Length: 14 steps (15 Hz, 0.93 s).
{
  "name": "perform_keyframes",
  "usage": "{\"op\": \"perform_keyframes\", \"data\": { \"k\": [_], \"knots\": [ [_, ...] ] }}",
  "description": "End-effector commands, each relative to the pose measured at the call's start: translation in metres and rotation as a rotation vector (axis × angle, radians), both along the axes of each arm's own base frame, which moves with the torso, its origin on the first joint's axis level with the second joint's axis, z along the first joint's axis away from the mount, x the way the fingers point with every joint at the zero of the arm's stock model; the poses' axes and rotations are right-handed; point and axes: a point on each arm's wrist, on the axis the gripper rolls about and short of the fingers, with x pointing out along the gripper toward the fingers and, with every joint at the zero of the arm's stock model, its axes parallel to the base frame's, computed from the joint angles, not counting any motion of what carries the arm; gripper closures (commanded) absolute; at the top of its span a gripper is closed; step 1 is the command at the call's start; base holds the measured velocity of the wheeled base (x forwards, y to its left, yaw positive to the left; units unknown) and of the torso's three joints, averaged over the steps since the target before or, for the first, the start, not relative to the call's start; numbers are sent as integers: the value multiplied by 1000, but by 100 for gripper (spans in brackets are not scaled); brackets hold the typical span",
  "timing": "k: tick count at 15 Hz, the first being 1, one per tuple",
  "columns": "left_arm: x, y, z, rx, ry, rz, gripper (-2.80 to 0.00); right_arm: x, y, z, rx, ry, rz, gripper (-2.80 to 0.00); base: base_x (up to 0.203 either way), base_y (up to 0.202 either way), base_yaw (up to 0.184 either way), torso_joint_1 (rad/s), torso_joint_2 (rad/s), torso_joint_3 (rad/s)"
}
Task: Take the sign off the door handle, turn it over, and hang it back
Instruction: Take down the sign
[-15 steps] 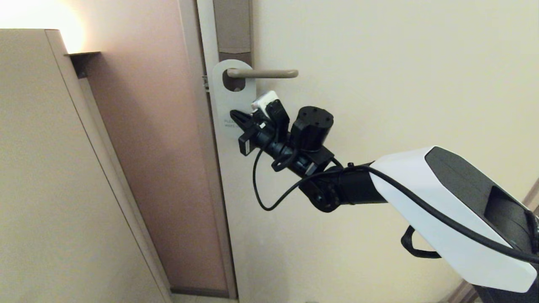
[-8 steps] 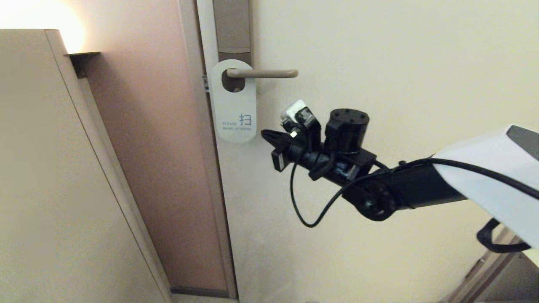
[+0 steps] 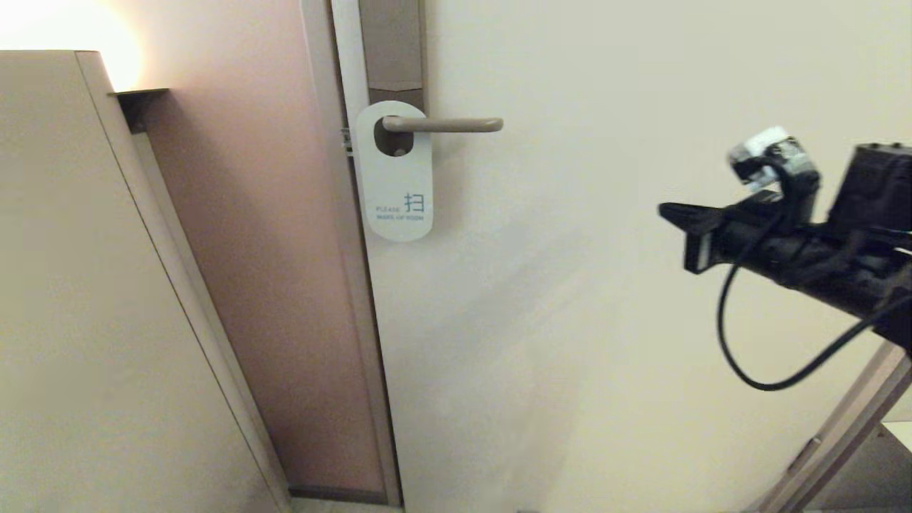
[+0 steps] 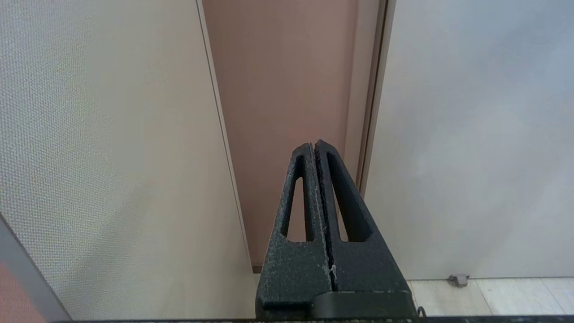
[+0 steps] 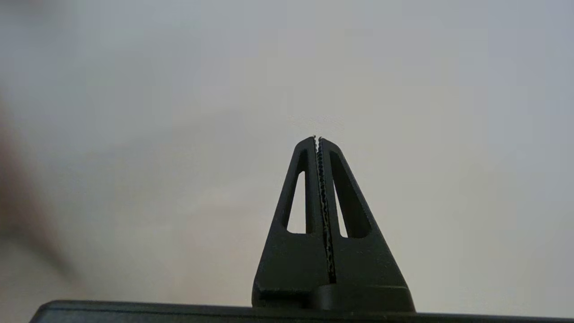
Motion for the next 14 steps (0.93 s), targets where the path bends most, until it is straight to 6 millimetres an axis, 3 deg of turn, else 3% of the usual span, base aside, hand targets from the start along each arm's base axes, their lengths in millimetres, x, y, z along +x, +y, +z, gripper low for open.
{"op": "perform_keyframes", "data": {
  "k": [1,4,8,10,14],
  "knots": [
    [0,0,0,-1,1,0,0,-52,-37,23,10,-97,-118,0,0,0,0,0,0,0],
    [0,0,0,-1,1,0,0,-124,-58,8,33,-112,-217,0,0,0,0,0,0,0],
    [0,0,0,-1,1,0,0,-208,-55,-49,71,-98,-259,0,0,0,0,0,0,0],
    [0,0,0,-1,1,0,0,-234,-53,-76,105,-92,-267,0,0,0,0,0,0,0],
    [0,0,0,-1,1,0,0,-268,-50,-109,182,10,-286,0,0,0,0,0,0,0]
  ]
}}
